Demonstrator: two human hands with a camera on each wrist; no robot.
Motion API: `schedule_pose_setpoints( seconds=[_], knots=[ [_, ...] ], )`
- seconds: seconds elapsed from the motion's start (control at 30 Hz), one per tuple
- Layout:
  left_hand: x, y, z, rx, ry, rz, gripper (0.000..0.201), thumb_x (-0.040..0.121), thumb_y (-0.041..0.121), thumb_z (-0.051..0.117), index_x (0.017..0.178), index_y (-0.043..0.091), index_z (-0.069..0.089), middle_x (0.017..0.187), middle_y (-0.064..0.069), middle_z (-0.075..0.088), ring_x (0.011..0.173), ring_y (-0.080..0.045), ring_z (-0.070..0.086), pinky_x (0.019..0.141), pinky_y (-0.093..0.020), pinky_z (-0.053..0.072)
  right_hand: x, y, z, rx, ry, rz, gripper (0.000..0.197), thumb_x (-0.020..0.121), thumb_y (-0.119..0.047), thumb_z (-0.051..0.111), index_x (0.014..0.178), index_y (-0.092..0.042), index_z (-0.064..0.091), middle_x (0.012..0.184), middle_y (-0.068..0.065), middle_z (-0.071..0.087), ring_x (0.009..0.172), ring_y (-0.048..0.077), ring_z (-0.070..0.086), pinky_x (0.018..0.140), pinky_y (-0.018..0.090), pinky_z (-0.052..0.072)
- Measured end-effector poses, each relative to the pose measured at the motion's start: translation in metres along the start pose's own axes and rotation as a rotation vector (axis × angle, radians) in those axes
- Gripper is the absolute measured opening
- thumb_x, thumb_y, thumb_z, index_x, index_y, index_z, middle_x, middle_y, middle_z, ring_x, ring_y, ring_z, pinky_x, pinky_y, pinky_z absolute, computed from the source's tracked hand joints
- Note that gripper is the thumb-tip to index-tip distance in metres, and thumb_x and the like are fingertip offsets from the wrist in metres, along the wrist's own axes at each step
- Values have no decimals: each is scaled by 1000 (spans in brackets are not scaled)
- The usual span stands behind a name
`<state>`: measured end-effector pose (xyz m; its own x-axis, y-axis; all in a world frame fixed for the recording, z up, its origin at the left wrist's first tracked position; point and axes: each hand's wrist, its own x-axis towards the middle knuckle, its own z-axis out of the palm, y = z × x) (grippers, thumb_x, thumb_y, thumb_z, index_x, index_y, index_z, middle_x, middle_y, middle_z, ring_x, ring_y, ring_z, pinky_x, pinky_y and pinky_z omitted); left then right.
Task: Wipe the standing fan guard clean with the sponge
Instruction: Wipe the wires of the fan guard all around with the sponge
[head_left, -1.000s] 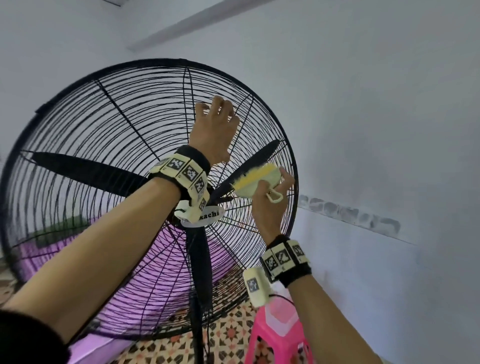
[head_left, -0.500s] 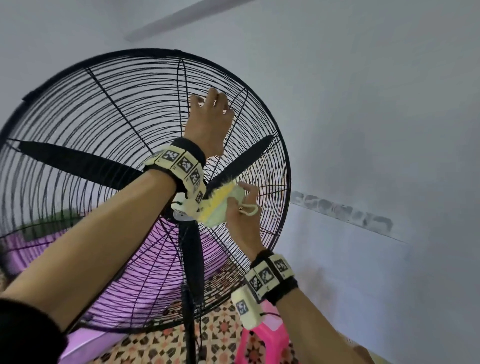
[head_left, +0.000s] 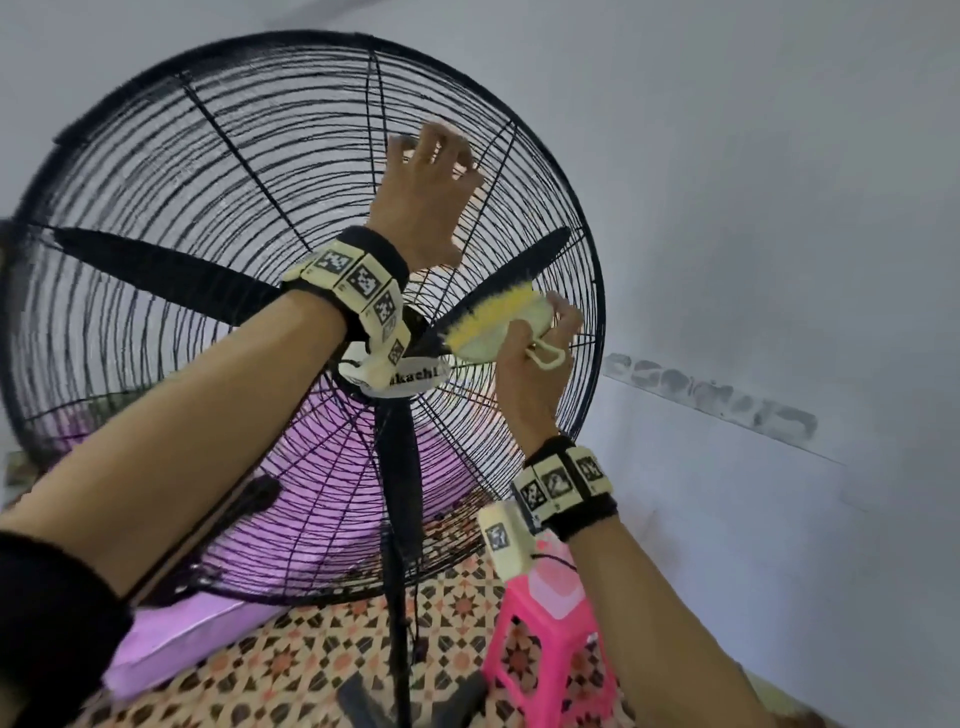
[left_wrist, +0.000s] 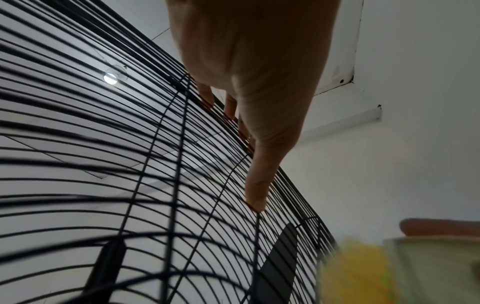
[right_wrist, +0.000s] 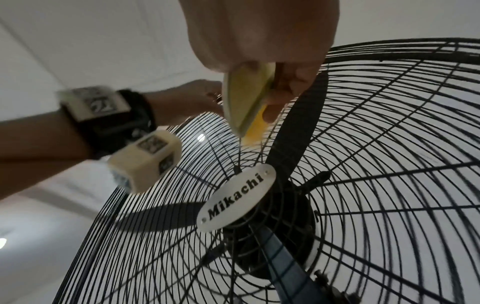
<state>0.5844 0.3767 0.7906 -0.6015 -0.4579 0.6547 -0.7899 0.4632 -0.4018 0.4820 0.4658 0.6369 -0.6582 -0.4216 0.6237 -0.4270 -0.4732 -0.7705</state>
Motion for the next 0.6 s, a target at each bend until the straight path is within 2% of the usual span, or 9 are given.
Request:
schedule_pose_setpoints(
  seconds=[0.07, 0.13, 0.2, 0.27, 0.33, 0.4, 0.47, 0.53, 0.6],
  knots=[
    [-10, -1, 6, -21, 33, 9, 87, 80, 48, 82, 153, 24, 41, 164, -9, 27, 156, -36, 13, 122, -62, 14, 1, 4, 3, -32, 67, -7, 37, 97, -7, 46, 132, -16, 36, 59, -2, 54, 42, 6, 46, 36, 23, 36],
    [-26, -3, 16, -17, 85, -46, 80, 86, 50, 74, 154, 27, 39, 167, -8, 22, 157, -37, 10, 122, -69, 8, -9, 12, 6, -35, -37, 11, 36, 97, -7, 48, 129, -16, 35, 63, 1, 57, 46, 11, 53, 38, 26, 42],
    [-42, -7, 23, -14, 98, -122, 80, 87, 55, 69, 155, 29, 37, 169, -8, 18, 158, -39, 6, 120, -74, 6, -23, 16, 5, -58, -196, 10, 35, 95, -7, 50, 126, -16, 35, 69, 2, 59, 55, 24, 62, 41, 39, 50],
    [-49, -14, 24, 10, 61, -140, 89, 85, 63, 69, 158, 30, 31, 171, -6, 13, 159, -37, 3, 119, -75, 7, -27, 16, 2, -60, -240, 2, 34, 95, -7, 52, 126, -14, 38, 70, -2, 58, 55, 15, 62, 44, 39, 52],
    [-47, -21, 19, 16, 41, -127, 95, 80, 67, 73, 157, 29, 33, 169, -5, 17, 158, -37, 8, 119, -73, 13, -18, 17, 1, -13, -127, 12, 33, 96, -9, 53, 125, -17, 40, 68, -3, 57, 50, 6, 55, 42, 34, 48],
    [-42, -22, 14, 10, 49, -119, 96, 73, 65, 80, 152, 26, 41, 163, -6, 26, 155, -37, 14, 118, -70, 18, -7, 16, 5, 27, 26, 17, 34, 97, -10, 51, 127, -20, 39, 64, -2, 57, 49, 13, 53, 39, 34, 44],
    [-39, -19, 10, -12, 58, -115, 94, 70, 59, 85, 149, 23, 47, 160, -7, 30, 154, -37, 16, 117, -68, 18, -9, 18, 14, -6, 50, -16, 37, 96, -10, 48, 130, -15, 37, 62, -1, 56, 47, 18, 52, 38, 32, 43],
    [-38, -18, 10, -39, 59, -114, 92, 69, 54, 88, 147, 22, 49, 159, -7, 31, 154, -36, 16, 118, -67, 17, -22, 18, 18, -43, -87, -35, 35, 95, -9, 47, 127, -16, 35, 62, 0, 57, 46, 21, 55, 38, 34, 45],
    [-38, -21, 10, -68, 68, -128, 92, 68, 54, 89, 146, 22, 50, 161, -8, 29, 155, -36, 15, 119, -67, 15, -28, 13, 16, -53, -235, -23, 32, 94, -9, 50, 122, -19, 37, 58, -4, 54, 44, 15, 53, 40, 34, 43]
  ],
)
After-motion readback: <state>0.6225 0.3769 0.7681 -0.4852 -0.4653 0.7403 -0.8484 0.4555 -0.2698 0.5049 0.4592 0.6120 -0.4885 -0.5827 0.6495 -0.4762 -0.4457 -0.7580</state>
